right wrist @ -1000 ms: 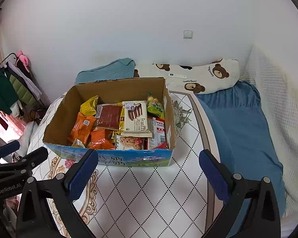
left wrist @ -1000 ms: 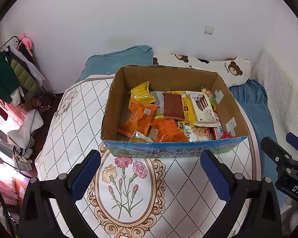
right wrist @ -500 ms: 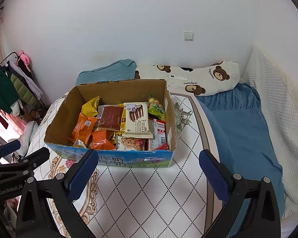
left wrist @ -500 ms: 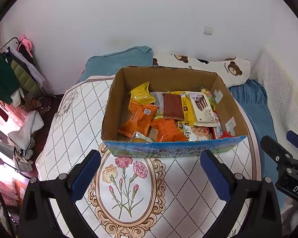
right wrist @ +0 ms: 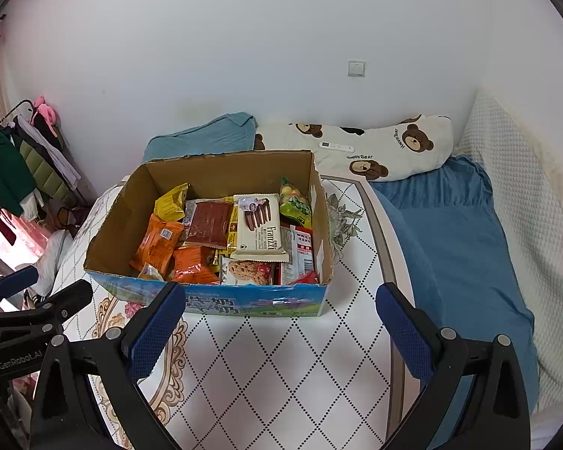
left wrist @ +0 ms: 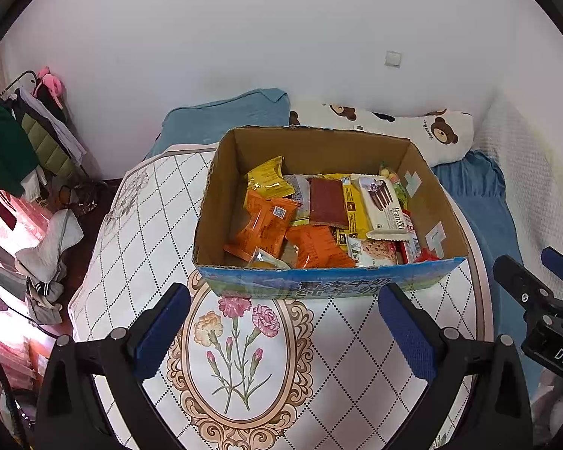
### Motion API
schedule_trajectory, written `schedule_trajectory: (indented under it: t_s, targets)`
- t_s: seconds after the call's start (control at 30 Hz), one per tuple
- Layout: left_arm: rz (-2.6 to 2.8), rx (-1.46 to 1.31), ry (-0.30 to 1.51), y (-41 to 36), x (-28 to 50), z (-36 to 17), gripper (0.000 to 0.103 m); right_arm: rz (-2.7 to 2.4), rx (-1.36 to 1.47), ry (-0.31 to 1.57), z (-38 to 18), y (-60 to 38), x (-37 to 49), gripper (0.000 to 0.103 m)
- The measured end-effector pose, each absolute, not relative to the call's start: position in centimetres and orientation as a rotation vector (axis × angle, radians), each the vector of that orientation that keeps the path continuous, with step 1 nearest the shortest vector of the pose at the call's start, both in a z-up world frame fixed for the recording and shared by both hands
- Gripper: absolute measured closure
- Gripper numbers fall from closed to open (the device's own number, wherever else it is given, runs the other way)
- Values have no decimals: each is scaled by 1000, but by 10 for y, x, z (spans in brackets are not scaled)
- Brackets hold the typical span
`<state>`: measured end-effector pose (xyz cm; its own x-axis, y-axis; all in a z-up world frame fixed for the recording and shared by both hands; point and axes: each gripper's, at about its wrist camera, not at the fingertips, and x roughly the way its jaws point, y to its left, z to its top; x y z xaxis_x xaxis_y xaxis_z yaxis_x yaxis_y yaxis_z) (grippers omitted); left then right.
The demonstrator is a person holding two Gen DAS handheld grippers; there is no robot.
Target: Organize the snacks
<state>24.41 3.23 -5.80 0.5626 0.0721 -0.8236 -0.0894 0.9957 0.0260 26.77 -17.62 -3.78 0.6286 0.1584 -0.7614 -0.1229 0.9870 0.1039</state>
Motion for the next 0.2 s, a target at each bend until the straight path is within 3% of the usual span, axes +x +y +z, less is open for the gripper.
schedule_trajectory:
  t_s: [0.2]
  targets:
    - [98, -24, 967, 34, 242, -59, 0, 160, 46, 875, -37, -177, 268, 0]
